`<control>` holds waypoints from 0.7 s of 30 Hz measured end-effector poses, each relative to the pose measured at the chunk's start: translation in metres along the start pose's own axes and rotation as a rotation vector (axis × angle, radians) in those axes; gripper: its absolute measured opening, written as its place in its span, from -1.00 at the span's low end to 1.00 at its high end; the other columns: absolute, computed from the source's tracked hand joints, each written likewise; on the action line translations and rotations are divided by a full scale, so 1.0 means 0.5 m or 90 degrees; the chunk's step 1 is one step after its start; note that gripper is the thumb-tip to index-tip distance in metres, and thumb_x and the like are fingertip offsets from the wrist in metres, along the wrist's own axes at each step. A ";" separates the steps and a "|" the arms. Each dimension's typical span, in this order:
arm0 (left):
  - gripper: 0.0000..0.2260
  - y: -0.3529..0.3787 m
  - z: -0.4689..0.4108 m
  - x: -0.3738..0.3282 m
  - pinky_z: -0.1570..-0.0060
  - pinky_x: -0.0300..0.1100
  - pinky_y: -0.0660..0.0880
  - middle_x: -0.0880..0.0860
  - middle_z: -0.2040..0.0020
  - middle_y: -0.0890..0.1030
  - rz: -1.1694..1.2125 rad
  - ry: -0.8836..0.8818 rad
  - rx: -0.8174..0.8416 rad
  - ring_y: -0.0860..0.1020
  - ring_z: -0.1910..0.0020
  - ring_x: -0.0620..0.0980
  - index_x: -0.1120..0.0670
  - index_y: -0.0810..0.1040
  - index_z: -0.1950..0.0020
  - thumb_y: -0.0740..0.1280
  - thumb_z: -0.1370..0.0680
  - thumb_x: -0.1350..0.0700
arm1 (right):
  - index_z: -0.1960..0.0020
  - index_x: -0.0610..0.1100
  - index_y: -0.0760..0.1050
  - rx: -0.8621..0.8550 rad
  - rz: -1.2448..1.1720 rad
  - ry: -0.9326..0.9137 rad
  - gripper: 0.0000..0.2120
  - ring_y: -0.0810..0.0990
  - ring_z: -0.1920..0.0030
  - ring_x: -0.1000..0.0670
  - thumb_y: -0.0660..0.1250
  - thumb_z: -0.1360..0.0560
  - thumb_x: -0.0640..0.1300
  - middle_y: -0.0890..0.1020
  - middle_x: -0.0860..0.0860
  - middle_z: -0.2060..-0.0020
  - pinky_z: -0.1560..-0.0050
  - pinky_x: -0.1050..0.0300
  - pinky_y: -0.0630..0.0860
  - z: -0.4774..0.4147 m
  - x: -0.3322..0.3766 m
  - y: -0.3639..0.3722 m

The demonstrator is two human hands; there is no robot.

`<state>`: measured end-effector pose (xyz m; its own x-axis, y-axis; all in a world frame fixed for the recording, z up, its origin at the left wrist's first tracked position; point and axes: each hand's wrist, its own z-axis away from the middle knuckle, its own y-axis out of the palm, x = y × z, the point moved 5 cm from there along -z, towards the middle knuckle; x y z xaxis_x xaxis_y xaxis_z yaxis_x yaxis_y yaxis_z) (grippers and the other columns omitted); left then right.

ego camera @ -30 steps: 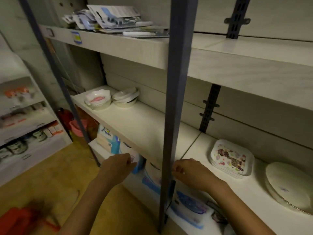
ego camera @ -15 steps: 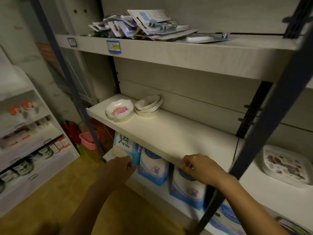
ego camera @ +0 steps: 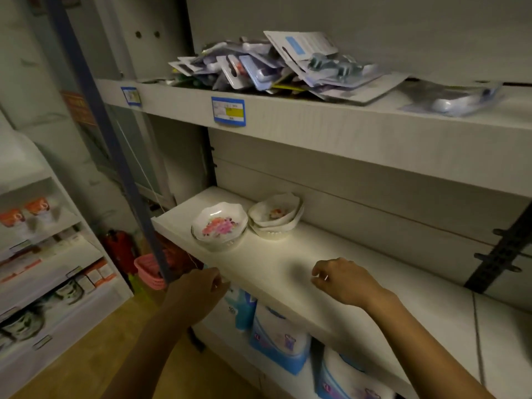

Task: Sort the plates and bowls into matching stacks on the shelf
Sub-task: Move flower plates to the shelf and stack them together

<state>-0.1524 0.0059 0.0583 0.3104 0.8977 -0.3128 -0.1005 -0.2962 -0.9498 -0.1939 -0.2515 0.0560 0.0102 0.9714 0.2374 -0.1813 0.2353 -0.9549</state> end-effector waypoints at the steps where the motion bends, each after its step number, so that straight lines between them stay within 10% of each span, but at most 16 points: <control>1: -0.80 -0.006 -0.026 0.006 0.15 -0.26 0.54 -0.11 0.28 0.51 -0.004 0.008 -0.001 0.56 0.24 -0.11 0.02 0.48 0.11 0.21 -0.55 -0.08 | -0.23 -0.01 0.45 -0.003 0.006 0.007 -0.68 0.55 -0.09 -0.05 0.11 -0.57 0.08 0.59 -0.01 -0.13 -0.10 0.05 0.51 -0.031 0.002 -0.007; 21: -0.74 -0.033 -0.405 0.113 0.20 -0.23 0.41 0.01 0.22 0.62 0.004 0.180 0.046 0.57 0.16 0.00 0.05 0.59 0.09 0.20 -0.55 -0.08 | -0.19 -0.24 0.44 -0.147 -0.108 0.340 -0.56 0.57 -0.08 -0.19 0.03 -0.60 0.08 0.59 -0.20 -0.10 0.08 0.09 0.39 -0.385 0.009 -0.057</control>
<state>0.0585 -0.0046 0.0566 0.5597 0.7662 -0.3158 -0.1676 -0.2686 -0.9486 0.0005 -0.2475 0.0500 0.5233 0.7877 0.3251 0.0838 0.3320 -0.9395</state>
